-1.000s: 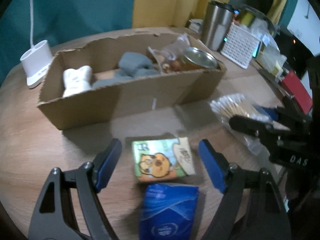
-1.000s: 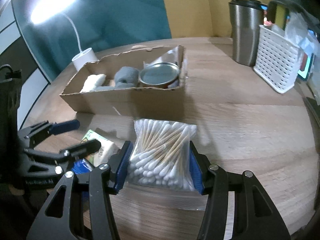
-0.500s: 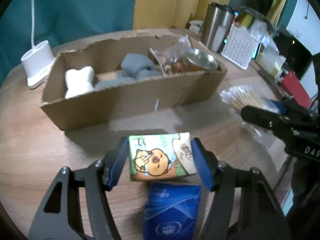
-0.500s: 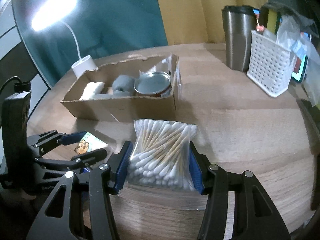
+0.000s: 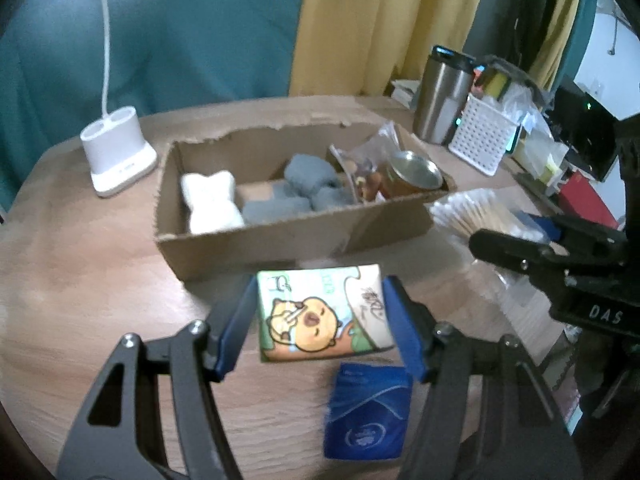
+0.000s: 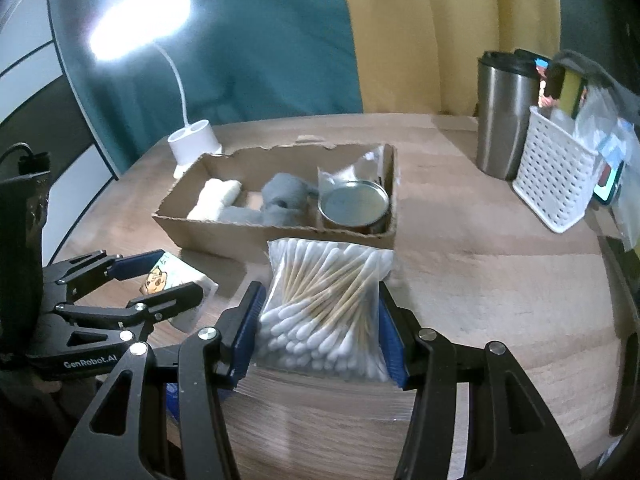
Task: Organize objects
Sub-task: 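Carry the cartoon box with the left tool while the right tool carries the swab bag over the cardboard box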
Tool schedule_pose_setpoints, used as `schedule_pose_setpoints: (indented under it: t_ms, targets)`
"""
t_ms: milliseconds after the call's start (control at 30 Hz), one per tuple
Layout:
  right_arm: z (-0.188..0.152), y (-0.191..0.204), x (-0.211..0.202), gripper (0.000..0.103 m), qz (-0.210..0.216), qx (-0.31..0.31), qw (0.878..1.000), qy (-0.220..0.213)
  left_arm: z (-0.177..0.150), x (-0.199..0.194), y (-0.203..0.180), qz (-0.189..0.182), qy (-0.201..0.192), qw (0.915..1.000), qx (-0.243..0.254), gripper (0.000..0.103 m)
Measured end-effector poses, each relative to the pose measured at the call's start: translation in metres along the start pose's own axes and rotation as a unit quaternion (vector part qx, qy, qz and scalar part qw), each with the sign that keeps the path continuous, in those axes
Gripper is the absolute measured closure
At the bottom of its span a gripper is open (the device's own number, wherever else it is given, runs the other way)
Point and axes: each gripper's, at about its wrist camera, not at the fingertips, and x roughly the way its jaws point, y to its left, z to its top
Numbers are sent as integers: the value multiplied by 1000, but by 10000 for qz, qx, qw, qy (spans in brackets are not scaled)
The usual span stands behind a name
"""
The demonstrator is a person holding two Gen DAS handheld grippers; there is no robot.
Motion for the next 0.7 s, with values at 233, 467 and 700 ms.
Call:
schedule_pose_setpoints:
  t_ms: [233, 467, 700]
  targets:
    - [15, 11, -2, 47, 13, -127, 9999, -92, 13, -12, 14, 150, -245, 9996, -47, 38]
    - [28, 21, 1, 47, 54, -239, 9996, -165, 21, -13, 25, 144, -282, 9994, -109, 38]
    - [37, 26, 7, 47, 138, -283, 9994, -146, 33, -12, 35, 215, -384, 9989, -137, 38]
